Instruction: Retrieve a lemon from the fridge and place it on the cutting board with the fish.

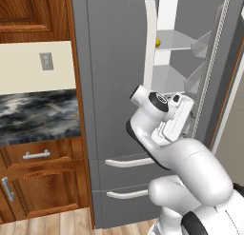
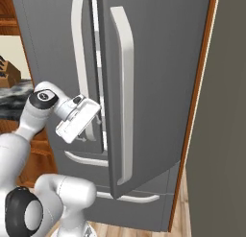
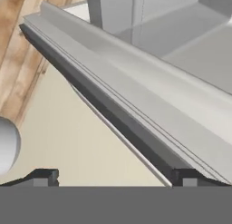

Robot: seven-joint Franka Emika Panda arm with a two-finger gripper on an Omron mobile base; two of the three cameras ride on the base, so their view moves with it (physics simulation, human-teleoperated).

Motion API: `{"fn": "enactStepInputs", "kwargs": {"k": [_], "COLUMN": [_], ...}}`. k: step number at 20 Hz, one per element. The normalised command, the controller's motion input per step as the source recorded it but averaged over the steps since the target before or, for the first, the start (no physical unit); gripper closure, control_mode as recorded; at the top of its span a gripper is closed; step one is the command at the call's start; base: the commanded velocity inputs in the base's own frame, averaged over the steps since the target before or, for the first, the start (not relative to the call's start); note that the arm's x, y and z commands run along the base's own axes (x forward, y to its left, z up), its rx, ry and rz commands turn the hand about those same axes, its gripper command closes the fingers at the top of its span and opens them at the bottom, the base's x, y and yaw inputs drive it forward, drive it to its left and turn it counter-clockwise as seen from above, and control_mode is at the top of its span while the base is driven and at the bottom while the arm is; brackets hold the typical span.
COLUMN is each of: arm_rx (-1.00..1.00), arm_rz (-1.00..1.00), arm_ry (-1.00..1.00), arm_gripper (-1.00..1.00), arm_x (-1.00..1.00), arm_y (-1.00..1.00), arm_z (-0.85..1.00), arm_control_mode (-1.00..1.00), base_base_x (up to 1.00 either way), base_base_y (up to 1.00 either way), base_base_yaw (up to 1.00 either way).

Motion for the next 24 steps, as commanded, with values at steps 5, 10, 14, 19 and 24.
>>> {"fn": "enactStepInputs", "kwargs": {"k": [5, 10, 14, 19, 24], "arm_rx": [0.00, 0.00, 0.00, 0.00, 0.00], "arm_rz": [0.10, 0.09, 0.11, 0.06, 0.00], "arm_ry": [-0.02, 0.05, 0.01, 0.05, 0.00], "arm_gripper": [-1.00, -1.00, -1.00, -1.00, -1.00], "arm_x": [0.19, 0.45, 0.47, 0.11, -0.58], "arm_y": [-0.02, -0.32, -0.37, -0.30, -0.72], "arm_z": [-0.21, -0.20, -0.06, -0.09, 0.00], "arm_control_mode": [-1.00, -1.00, -1.00, -1.00, -1.00], "base_base_x": [0.00, 0.00, 0.00, 0.00, 0.00], "base_base_y": [0.00, 0.00, 0.00, 0.00, 0.00], "base_base_yaw": [0.00, 0.00, 0.00, 0.00, 0.00]}}
